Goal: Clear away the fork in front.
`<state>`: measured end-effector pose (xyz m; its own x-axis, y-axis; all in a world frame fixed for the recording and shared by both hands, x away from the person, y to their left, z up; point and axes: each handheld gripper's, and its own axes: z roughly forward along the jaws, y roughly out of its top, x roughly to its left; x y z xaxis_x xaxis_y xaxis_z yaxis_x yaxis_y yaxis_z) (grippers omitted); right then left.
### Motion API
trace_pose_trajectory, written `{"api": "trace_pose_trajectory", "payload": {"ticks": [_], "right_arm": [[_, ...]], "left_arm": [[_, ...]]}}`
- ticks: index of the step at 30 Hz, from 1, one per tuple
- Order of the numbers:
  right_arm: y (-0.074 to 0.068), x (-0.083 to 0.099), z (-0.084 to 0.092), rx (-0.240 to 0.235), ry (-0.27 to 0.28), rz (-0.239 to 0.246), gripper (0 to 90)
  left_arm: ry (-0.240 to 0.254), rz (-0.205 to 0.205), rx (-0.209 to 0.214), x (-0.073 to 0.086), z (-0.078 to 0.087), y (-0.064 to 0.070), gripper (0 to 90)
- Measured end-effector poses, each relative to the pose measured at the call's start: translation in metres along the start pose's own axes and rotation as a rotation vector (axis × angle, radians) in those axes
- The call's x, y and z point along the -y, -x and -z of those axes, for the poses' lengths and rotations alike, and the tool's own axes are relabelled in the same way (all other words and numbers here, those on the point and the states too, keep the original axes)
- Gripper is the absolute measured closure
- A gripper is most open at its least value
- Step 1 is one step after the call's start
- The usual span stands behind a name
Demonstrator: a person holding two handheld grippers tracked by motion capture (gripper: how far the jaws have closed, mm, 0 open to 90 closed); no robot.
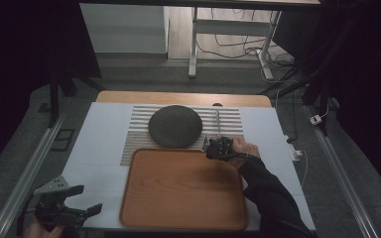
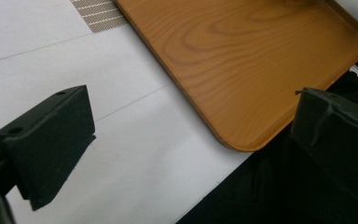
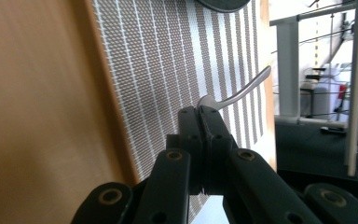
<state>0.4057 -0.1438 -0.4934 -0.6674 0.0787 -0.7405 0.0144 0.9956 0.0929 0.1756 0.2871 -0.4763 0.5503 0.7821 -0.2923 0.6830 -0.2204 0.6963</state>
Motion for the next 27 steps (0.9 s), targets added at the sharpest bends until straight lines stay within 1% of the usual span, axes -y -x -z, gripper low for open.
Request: {"api": "trace_pose_trajectory", "payload": {"ticks": [1, 2, 3, 4, 5, 6, 7, 8, 9, 10, 11, 12, 13, 14, 15, 16, 17, 18, 19, 21, 22, 23, 25, 26, 27], "right_arm": [[0.000, 0.000, 0.000, 0.000, 0.000, 0.000, 89.6], [0.000, 0.001, 0.007, -0.007, 0.011, -0.027, 89.6], [0.000, 0.001, 0.007, -0.007, 0.011, -0.027, 89.6], [0.000, 0.003, 0.014, -0.010, 0.016, -0.047, 89.5], [-0.001, 0.004, 0.017, -0.007, 0.021, -0.062, 89.6], [-0.001, 0.006, 0.021, -0.019, 0.030, -0.068, 89.6], [-0.001, 0.008, 0.024, -0.042, 0.041, -0.084, 89.6], [-0.002, 0.010, 0.027, -0.041, 0.053, -0.083, 89.6], [-0.003, 0.011, 0.031, -0.039, 0.050, -0.097, 89.6], [-0.004, 0.013, 0.035, -0.044, 0.056, -0.107, 89.6], [-0.006, 0.014, 0.039, -0.039, 0.067, -0.120, 89.6], [-0.006, 0.015, 0.043, -0.043, 0.070, -0.128, 89.6], [-0.006, 0.015, 0.043, -0.043, 0.070, -0.128, 89.6], [-0.008, 0.017, 0.050, -0.051, 0.090, -0.142, 89.6], [-0.009, 0.018, 0.054, -0.058, 0.105, -0.151, 89.6], [-0.011, 0.018, 0.058, -0.066, 0.105, -0.170, 89.6], [-0.011, 0.019, 0.062, -0.072, 0.117, -0.173, 89.6], [-0.013, 0.019, 0.065, -0.078, 0.125, -0.186, 89.6], [-0.013, 0.020, 0.069, -0.086, 0.134, -0.192, 89.6], [-0.015, 0.021, 0.076, -0.100, 0.159, -0.222, 89.6], [-0.015, 0.021, 0.076, -0.100, 0.159, -0.222, 89.6], [-0.016, 0.024, 0.083, -0.118, 0.185, -0.249, 89.6], [-0.017, 0.027, 0.090, -0.145, 0.213, -0.284, 89.6], [-0.017, 0.029, 0.093, -0.159, 0.229, -0.302, 89.6], [-0.017, 0.031, 0.096, -0.170, 0.243, -0.320, 89.6]], "left_arm": [[0.001, -0.001, 0.001, 0.000, 0.000, 0.000, 0.0], [0.002, -0.003, 0.001, 0.000, 0.000, 0.000, 0.0], [0.003, -0.006, -0.001, 0.000, 0.001, 0.001, 0.0], [0.004, -0.009, -0.004, 0.000, 0.000, 0.001, 0.0], [0.004, -0.014, -0.005, 0.000, 0.000, 0.001, 0.0], [0.003, -0.016, -0.008, 0.000, 0.000, 0.002, 0.0], [0.000, -0.022, -0.009, 0.000, 0.000, 0.002, 0.0], [0.000, -0.022, -0.009, 0.000, 0.000, 0.002, 0.0], [-0.001, -0.023, -0.010, 0.000, 0.000, 0.003, 0.0], [0.001, -0.023, -0.007, -0.001, 0.000, 0.003, 0.0], [0.002, -0.024, -0.003, -0.001, 0.000, 0.003, 0.0], [0.001, -0.032, -0.003, -0.002, -0.001, 0.005, 0.0], [0.001, -0.032, -0.003, -0.002, -0.001, 0.005, 0.0], [-0.001, -0.037, -0.003, -0.002, -0.001, 0.005, 0.0], [-0.002, -0.041, -0.002, -0.003, -0.002, 0.006, 0.0], [-0.005, -0.049, -0.001, -0.004, -0.003, 0.008, 0.0], [-0.005, -0.049, -0.001, -0.004, -0.003, 0.008, 0.0], [-0.007, -0.051, 0.004, -0.005, -0.004, 0.008, 0.0], [-0.007, -0.064, 0.003, -0.006, -0.005, 0.010, 0.0], [-0.007, -0.071, 0.007, -0.007, -0.006, 0.010, 0.0], [-0.007, -0.076, 0.009, -0.008, -0.007, 0.011, 0.0], [-0.007, -0.081, 0.015, -0.009, -0.008, 0.011, 0.0], [-0.009, -0.092, 0.025, -0.011, -0.010, 0.013, 0.0], [-0.013, -0.104, 0.038, -0.013, -0.013, 0.014, 0.0], [-0.013, -0.104, 0.038, -0.013, -0.013, 0.014, 0.0]]}}
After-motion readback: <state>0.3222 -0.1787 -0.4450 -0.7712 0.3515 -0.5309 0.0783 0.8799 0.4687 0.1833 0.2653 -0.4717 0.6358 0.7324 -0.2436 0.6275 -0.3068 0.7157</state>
